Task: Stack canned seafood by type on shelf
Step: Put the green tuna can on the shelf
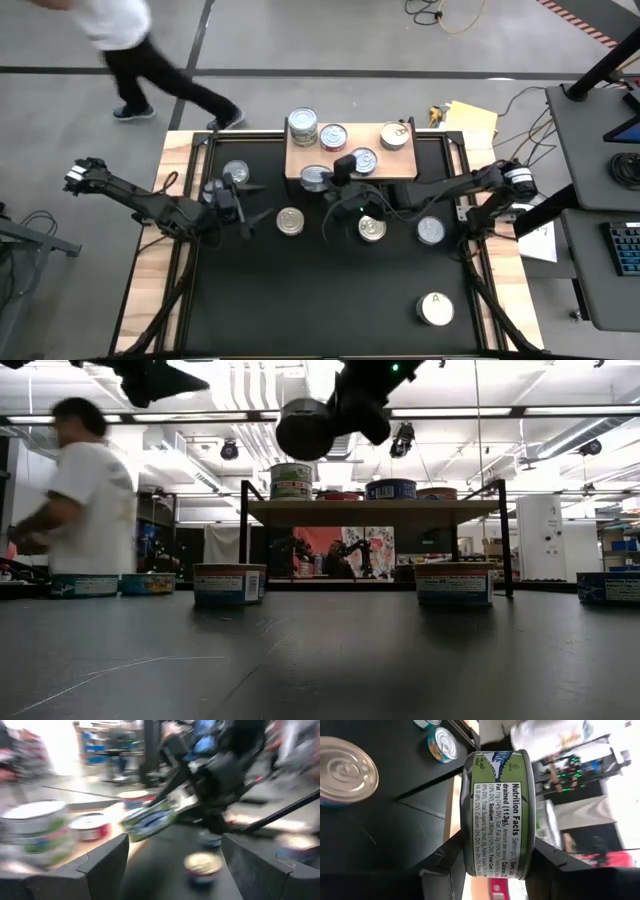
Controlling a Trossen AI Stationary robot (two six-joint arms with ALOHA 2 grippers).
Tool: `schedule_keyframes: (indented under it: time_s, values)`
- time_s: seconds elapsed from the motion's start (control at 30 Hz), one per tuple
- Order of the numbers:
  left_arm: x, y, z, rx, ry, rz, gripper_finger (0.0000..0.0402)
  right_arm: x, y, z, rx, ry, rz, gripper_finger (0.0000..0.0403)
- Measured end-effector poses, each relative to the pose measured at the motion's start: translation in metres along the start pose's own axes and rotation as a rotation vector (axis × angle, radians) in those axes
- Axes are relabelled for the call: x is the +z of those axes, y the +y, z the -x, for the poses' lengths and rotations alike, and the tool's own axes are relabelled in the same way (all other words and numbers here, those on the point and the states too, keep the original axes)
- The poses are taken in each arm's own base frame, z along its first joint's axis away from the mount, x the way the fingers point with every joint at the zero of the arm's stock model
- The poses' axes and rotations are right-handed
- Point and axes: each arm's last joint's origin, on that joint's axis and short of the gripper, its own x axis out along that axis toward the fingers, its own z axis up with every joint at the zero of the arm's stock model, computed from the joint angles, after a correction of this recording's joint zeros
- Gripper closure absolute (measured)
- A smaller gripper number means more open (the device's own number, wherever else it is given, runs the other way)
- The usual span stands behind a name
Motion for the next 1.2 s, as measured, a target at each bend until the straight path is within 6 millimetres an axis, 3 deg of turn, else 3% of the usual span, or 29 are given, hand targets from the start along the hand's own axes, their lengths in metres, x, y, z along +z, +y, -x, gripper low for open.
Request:
schedule_keyframes:
  time_s: [0.23, 0.47, 1.2]
  values:
    - [-0.009, 0.006, 0.002, 0.121, 0.083, -0.219, 0.0099, -0.01, -0.001, -0.022, 0.034, 0.009, -0.066, 0.0262]
    - [-0.013, 0.004, -0.001, 0.142, 0.105, -0.284, 0.0099, -0.02, 0.004, -0.044, 0.04, 0.047, -0.091, 0.0262]
    - [-0.026, -0.004, -0.01, 0.173, 0.149, -0.26, 0.0099, -0.025, 0.013, -0.055, 0.042, 0.092, -0.071, 0.0261]
